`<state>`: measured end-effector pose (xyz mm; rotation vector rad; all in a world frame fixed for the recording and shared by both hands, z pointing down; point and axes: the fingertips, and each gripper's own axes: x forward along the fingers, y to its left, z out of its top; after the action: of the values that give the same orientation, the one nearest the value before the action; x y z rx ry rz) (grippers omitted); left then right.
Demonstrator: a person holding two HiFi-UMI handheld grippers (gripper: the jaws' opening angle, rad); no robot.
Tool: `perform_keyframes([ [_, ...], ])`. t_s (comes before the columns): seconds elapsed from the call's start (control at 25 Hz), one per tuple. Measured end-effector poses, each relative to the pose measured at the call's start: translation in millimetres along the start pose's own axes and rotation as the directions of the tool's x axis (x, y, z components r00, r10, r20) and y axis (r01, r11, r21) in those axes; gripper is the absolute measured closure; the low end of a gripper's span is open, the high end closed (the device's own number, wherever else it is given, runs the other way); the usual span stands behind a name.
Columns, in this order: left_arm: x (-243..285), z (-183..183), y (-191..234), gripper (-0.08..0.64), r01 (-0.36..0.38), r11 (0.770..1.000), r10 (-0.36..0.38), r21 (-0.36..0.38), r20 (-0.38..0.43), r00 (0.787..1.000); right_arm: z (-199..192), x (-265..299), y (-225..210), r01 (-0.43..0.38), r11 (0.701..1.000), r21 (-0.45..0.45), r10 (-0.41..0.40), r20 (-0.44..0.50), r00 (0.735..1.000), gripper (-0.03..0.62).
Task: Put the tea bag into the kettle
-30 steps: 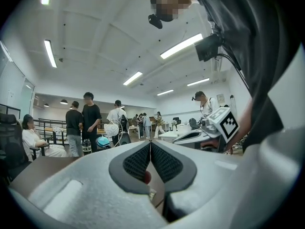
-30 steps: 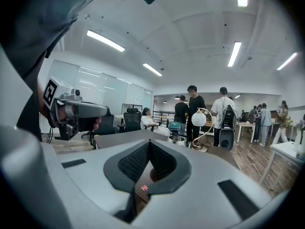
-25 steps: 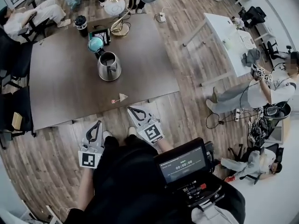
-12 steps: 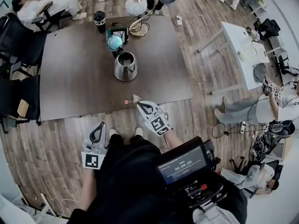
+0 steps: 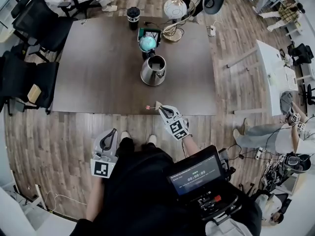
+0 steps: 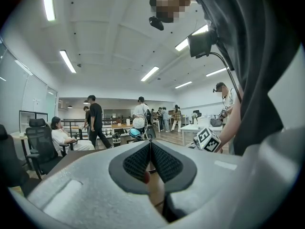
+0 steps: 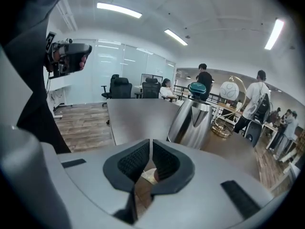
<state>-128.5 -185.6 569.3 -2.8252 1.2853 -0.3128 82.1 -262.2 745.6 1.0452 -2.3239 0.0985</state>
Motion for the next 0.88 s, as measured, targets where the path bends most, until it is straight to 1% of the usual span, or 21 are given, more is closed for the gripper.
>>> perform_keyframes([
  [0.16,-8,-2,4,0.560,-0.047,0.999,0.047,-0.027,-0.002,0.999,-23,14,2,-0.037,0.998,-0.045,0.034,-0.063,0.997,0.578],
  [0.28,-17,-8,5,0.560,-0.078,0.996,0.077,-0.044,-0.023,0.997,-35,20,3,-0.058,0.996,-0.065,0.052,-0.096,0.994,0.564],
  [0.44,-24,-8,9,0.560,-0.100,0.995,0.099,-0.029,-0.032,0.995,-48,34,8,-0.125,0.980,-0.153,0.100,-0.161,0.982,0.545],
  [0.56,-30,-7,9,0.560,-0.119,0.992,0.118,-0.031,-0.037,0.992,-57,40,11,-0.164,0.971,-0.176,0.126,-0.211,0.969,0.523],
  [0.76,-39,-10,14,0.560,-0.155,0.987,0.153,-0.041,-0.044,0.987,-66,51,1,-0.154,0.970,-0.189,0.103,-0.255,0.961,0.511],
  [0.88,-43,-11,14,0.560,-0.168,0.985,0.166,-0.042,-0.049,0.985,-72,53,-4,-0.156,0.964,-0.215,0.093,-0.276,0.957,0.511],
])
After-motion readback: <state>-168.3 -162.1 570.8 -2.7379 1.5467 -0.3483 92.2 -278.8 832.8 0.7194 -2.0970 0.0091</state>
